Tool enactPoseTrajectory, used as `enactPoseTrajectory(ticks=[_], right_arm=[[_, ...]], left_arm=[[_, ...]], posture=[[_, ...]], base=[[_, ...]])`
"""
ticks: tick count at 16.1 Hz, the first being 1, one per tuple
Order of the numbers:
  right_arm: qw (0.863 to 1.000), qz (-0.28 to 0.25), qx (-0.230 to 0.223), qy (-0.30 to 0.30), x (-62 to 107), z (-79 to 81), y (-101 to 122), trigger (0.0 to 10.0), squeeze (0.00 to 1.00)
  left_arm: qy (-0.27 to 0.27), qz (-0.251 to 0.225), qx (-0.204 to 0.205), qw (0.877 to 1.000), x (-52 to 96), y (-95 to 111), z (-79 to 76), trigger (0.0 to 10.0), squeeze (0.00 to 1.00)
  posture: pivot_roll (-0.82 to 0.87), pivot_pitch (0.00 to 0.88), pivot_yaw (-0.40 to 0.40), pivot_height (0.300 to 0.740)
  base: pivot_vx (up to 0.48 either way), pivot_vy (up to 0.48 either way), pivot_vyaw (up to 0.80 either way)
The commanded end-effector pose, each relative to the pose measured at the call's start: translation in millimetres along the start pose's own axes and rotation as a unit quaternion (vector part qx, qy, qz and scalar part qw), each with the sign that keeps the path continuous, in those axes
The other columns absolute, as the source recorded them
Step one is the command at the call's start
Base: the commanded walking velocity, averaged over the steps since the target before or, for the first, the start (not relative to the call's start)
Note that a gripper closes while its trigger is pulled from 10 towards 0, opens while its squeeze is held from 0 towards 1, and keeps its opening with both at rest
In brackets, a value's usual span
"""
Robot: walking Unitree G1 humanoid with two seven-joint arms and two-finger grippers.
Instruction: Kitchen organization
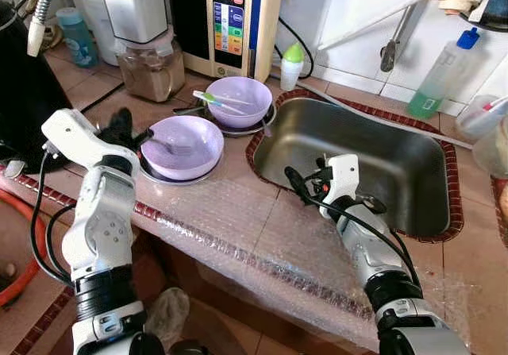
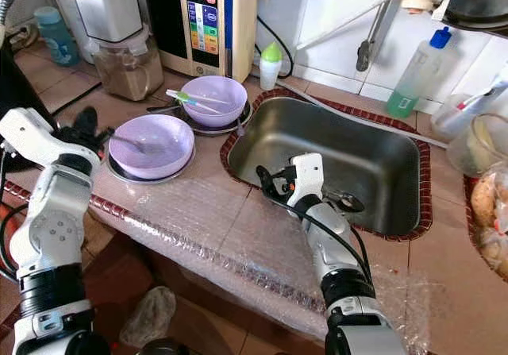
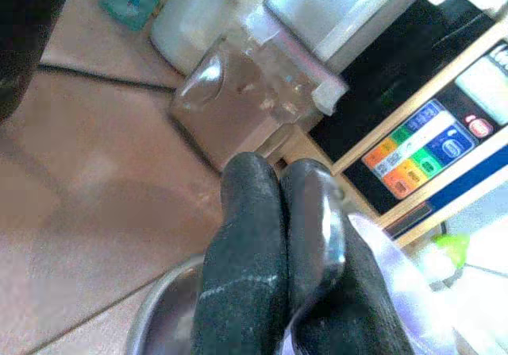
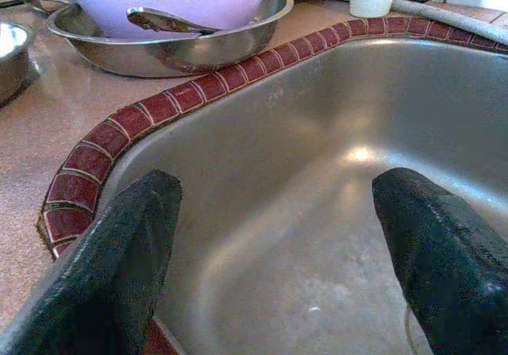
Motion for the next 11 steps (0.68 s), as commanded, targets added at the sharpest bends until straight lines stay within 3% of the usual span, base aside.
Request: enactPoseTrajectory(ticks=[1, 5, 6, 7, 9, 10, 11], right_arm=[[0.999, 0.035, -0.01, -0.004, 2.9, 0.8, -15, 10.0, 0.0], [0.999, 0.033, -0.01, -0.009, 4.7, -2.2, -15, 10.0, 0.0], [0.999, 0.028, -0.009, -0.014, 5.3, -4.7, -14, 10.0, 0.0], [0.999, 0.013, -0.006, -0.03, 6.3, -10.5, -9, 10.0, 0.0], [0.997, -0.021, 0.014, -0.079, 8.4, -24.8, 4, 10.0, 0.0], [0.994, -0.034, 0.017, -0.098, 9.5, -31.2, 10, 10.0, 0.77], [0.991, -0.054, 0.023, -0.121, 11.2, -39.2, 18, 10.0, 1.0]], left_arm=[[-0.012, -0.01, -0.001, 1.0, -1.7, 9, -7.2, 0.0, 0.0], [-0.06, -0.02, -0.012, 0.998, -4.0, 22, -29.1, 0.0, 0.0], [-0.105, -0.01, -0.016, 0.994, -3.0, 21, -42.6, 0.0, 0.0], [-0.183, 0.002, -0.047, 0.982, 2.1, 20, -64.7, 0.0, 0.0], [-0.219, -0.001, -0.07, 0.973, 4.8, 22, -78.7, 0.0, 0.0], [-0.227, -0.003, -0.075, 0.971, 4.7, 23, -83.3, 0.0, 0.0], [-0.237, -0.01, -0.083, 0.968, 4.6, 26, -88.9, 0.0, 0.0]], posture=[[0.07, 0.0, -0.004, 0.74], [0.06, 0.0, 0.002, 0.74], [0.06, 0.0, 0.003, 0.74], [0.05, 0.0, 0.002, 0.74], [0.05, 0.0, 0.003, 0.74], [0.04, 0.0, 0.005, 0.74], [0.04, 0.0, 0.006, 0.74]], base=[[0.0, 0.0, 0.0], [0.0, 0.0, 0.0], [0.0, 0.0, 0.0], [0.0, 0.0, 0.0], [0.0, 0.0, 0.0], [0.0, 0.0, 0.0], [0.0, 0.0, 0.0]])
Point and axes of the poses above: a point about 5 cm out from each wrist's last joint towards the gripper, its own x axis pointing back from the gripper into the wrist, its own y axis along the axis of the wrist's last joint, z = x × y, the point moved 2 cm from there along -x, pointing out of the wrist towards the gripper, and after that the axes turned 3 degrees about x, right-handed, at the moved point
